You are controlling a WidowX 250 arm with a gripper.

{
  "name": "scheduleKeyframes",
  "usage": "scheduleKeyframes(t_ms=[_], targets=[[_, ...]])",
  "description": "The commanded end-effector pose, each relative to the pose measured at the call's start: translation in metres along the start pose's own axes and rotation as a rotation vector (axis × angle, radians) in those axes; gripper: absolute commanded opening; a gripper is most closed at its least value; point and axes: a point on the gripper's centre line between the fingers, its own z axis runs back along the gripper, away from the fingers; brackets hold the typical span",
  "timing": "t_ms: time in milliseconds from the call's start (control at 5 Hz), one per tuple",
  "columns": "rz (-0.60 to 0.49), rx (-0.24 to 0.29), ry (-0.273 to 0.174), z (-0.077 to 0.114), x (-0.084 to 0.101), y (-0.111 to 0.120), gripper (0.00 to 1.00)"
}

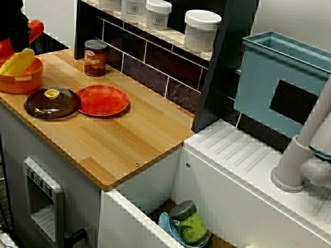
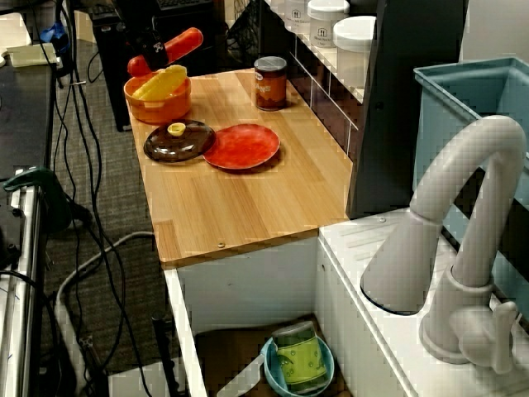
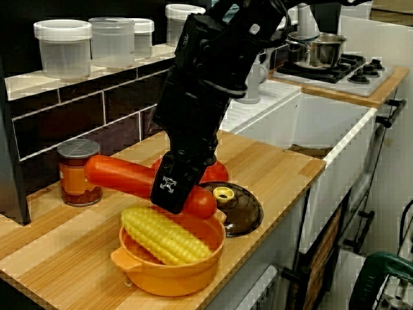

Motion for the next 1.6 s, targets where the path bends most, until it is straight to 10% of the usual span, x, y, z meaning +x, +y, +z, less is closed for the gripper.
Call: scheduleKeyframes(t_ms=[0, 600, 800, 1400], targets=[[0.013, 0.021, -0.032, 0.012, 0.0132, -0.004, 0.0], [0.025, 0.036, -0.031, 0.0048, 0.007, -0.0048, 0.11], [0.021, 0.039, -0.035, 0.0042, 0.005, -0.0057, 1.0], [0.022, 0.036, -0.024, 0.0044, 0.0065, -0.0043, 1.0]])
